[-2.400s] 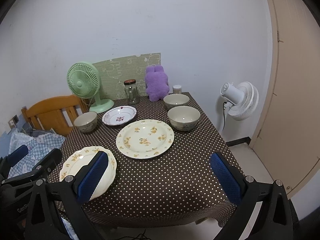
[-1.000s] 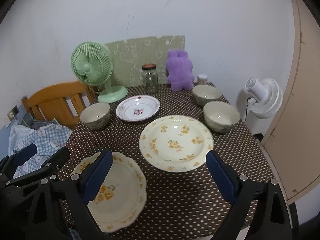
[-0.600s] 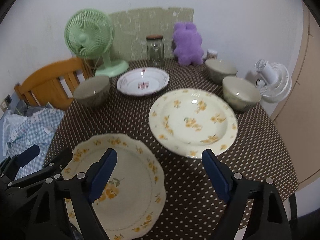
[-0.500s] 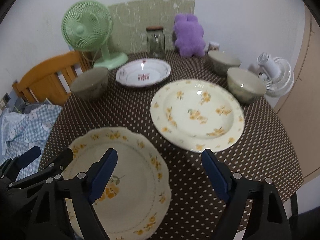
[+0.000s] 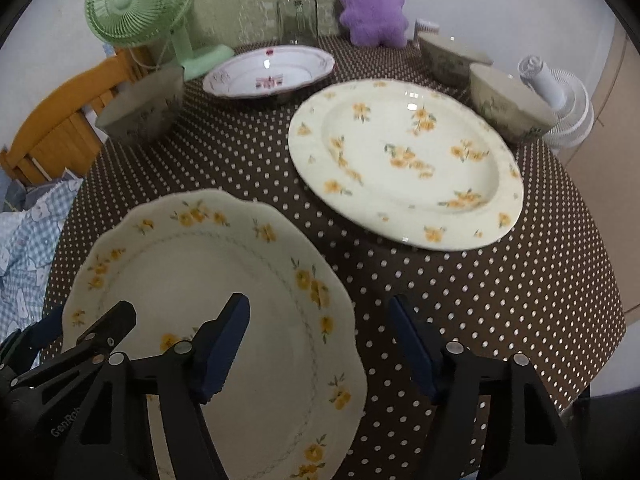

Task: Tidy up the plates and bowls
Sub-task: 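Grasp the rim of the nearest yellow-flower plate with both grippers, then lift the yellow-flower plate with both grippers toward the other flower plate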

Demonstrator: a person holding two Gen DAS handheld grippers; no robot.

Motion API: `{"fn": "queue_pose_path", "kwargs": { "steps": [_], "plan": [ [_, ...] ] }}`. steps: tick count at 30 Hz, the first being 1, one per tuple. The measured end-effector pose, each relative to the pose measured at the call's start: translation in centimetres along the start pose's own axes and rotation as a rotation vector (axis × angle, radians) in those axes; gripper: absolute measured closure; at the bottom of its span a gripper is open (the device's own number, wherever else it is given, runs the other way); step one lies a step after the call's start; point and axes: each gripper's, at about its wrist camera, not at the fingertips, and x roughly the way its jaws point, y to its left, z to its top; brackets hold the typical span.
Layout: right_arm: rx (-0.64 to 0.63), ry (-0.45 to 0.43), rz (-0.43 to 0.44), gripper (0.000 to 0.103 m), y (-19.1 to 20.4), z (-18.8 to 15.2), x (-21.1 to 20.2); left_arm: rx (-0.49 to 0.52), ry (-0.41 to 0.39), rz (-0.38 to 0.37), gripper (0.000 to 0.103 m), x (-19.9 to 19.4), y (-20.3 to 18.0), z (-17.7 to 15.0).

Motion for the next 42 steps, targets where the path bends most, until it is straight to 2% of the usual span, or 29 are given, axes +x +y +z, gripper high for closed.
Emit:
{"fn": "queue_pose_path", "kwargs": {
  "steps": [2, 5, 19, 31, 38, 42],
  "plan": [
    [-0.003, 0.018, 0.007, 0.035, 0.3, 0.1, 0.4, -0.007, 0.021, -0.006, 0.041, 0.5, 0.3, 0.1],
    [-0.008, 0.048, 0.012, 0.04, 0.8, 0.2, 1.1, -0.009, 0.033, -0.021, 0.042, 0.8, 0.5, 0.3],
    [0.0, 0.098, -0.024, 0.042, 1.6, 0.7, 2.3, 0.01, 0.061, -0.03, 0.043, 1.3, 0.7, 1.4],
    [0.021, 0.087, -0.035, 0.044, 1.9, 2.5, 3.1, 0.044, 0.057, -0.036, 0.045, 2.1, 0.6, 3.7],
    [0.024, 0.07, -0.047, 0.044, 1.9, 3.0, 3.2, 0.041, 0.069, -0.044, 0.043, 2.7, 0.7, 3.8],
    [0.028, 0.069, -0.043, 0.044, 1.8, 3.1, 3.1, 0.055, 0.074, -0.037, 0.033, 2.7, 0.4, 3.7]
  ]
}}
